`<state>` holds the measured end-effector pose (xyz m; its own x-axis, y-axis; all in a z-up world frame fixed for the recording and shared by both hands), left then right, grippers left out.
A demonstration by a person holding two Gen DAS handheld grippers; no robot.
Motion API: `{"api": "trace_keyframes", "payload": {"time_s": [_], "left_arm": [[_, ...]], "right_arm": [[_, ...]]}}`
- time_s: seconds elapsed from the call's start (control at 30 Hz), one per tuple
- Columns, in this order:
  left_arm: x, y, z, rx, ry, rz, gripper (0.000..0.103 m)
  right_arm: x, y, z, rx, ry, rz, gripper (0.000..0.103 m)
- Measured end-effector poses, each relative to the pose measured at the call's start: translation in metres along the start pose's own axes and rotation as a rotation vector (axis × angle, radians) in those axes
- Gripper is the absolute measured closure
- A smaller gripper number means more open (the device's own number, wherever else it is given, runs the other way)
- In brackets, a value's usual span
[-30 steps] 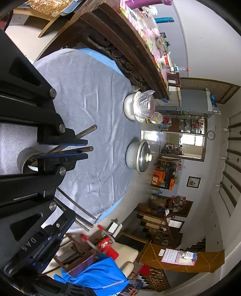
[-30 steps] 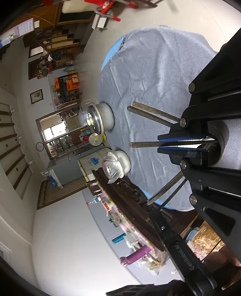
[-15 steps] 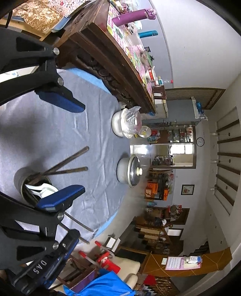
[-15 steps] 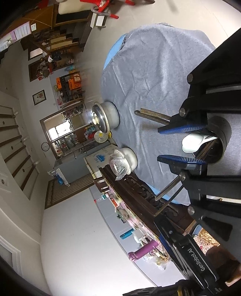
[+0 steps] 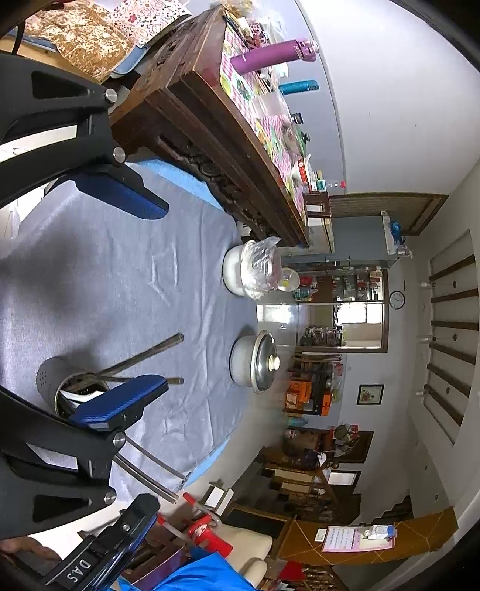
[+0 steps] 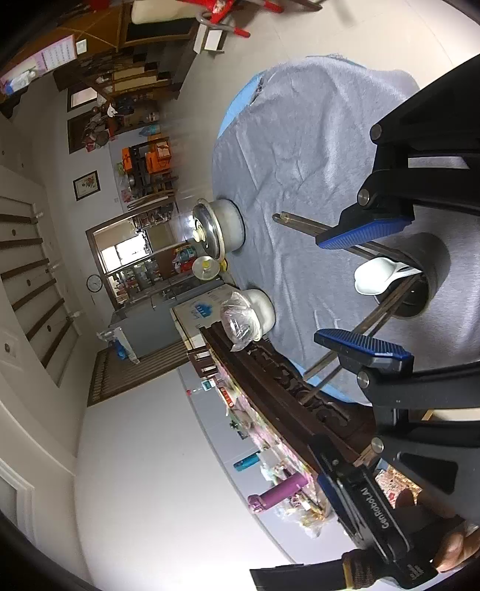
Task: Organize utensils
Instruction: 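Pull both open tools back up and away from the holder cup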
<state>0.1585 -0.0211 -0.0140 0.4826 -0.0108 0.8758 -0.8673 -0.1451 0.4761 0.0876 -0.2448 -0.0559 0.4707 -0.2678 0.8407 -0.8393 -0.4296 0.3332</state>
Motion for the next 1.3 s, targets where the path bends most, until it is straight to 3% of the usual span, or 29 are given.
{"api": "trace_keyframes", "payload": {"time_s": [0.23,0.67,1.3], "left_arm": [[-0.006,0.001,-0.018,0.053,0.025,-0.007,0.01],[-0.019,0.006,-0.035,0.067,0.042,-0.026,0.01],[-0.027,0.02,-0.035,0.109,-0.021,-0.01,0.01]], "right_arm": [[-0.009,0.008,-0.011,-0.043,0.035,-0.03,0.051],[-0.027,0.014,-0.012,-0.107,0.036,-0.069,0.048],[-0.045,0.026,-0.008,-0.154,0.037,-0.065,0.048]]}}
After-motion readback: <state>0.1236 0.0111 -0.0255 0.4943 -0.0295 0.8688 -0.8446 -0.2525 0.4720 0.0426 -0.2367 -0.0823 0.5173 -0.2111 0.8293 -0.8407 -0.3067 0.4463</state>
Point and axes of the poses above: each gripper's, at about its wrist camera, not at the fingertips, and y roughly against the way its jaws point, z to its right, x to its top, the point moved 7 cm from there along -y, roughly the way its jaws point, and after that the axes turned 8 degrees about x, right-handed, at the moved point
